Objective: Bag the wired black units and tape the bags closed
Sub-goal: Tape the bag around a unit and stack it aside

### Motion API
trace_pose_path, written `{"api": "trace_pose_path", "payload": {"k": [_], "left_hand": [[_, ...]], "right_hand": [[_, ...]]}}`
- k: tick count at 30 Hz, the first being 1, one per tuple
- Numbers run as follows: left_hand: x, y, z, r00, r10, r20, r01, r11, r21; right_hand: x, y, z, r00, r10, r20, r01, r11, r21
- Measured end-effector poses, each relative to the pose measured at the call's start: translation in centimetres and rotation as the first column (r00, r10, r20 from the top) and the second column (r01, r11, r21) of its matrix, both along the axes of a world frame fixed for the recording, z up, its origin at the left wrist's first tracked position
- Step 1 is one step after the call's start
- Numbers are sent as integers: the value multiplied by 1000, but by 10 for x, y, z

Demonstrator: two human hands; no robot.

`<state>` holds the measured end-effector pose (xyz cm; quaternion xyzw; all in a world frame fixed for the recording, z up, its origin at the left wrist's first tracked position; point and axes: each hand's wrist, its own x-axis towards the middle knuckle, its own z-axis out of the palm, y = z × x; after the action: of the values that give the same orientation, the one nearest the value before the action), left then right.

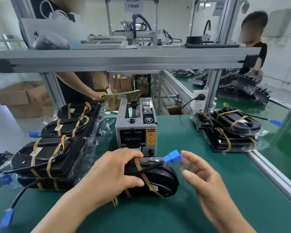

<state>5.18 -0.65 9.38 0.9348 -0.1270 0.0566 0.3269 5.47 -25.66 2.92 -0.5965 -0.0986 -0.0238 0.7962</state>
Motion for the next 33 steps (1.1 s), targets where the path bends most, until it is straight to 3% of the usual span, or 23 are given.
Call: {"api": "trace_pose_path", "payload": {"k": [8, 13, 17, 21, 23, 25, 28, 30, 33], "left_hand": [[-6, -13, -7, 988, -93, 124, 68, 979, 193], [-8, -16, -4, 970, -170, 175, 124, 962, 243], [-11, -16, -5, 955, -179, 236, 129, 969, 213], [-12, -13, -9, 931, -227, 287, 131, 939, 318], [-10, -14, -11, 943, -212, 255, 135, 948, 288], [-6, -8, -10, 967, -159, 199, 126, 977, 171], [5, 0, 0, 978, 136, 161, -89, 959, -269], [25, 2, 3, 934, 355, 25, -297, 816, -496], [56, -2, -5, 867, 353, -353, -496, 530, -688]], "right_hand": [[2, 18, 10, 996, -48, 70, 72, 919, -387], [5, 27, 18, 984, -88, 157, 147, 894, -424], [5, 34, 20, 990, -119, 81, 142, 893, -426], [3, 46, 16, 977, -212, 8, 198, 899, -390], [2, 51, 13, 962, -272, 6, 255, 893, -372], [2, 52, 10, 943, -331, 23, 317, 877, -361], [3, 47, 9, 929, -369, 21, 357, 880, -314], [3, 42, 8, 930, -368, -1, 354, 894, -275], [2, 37, 4, 918, -395, 28, 386, 874, -295]]}}
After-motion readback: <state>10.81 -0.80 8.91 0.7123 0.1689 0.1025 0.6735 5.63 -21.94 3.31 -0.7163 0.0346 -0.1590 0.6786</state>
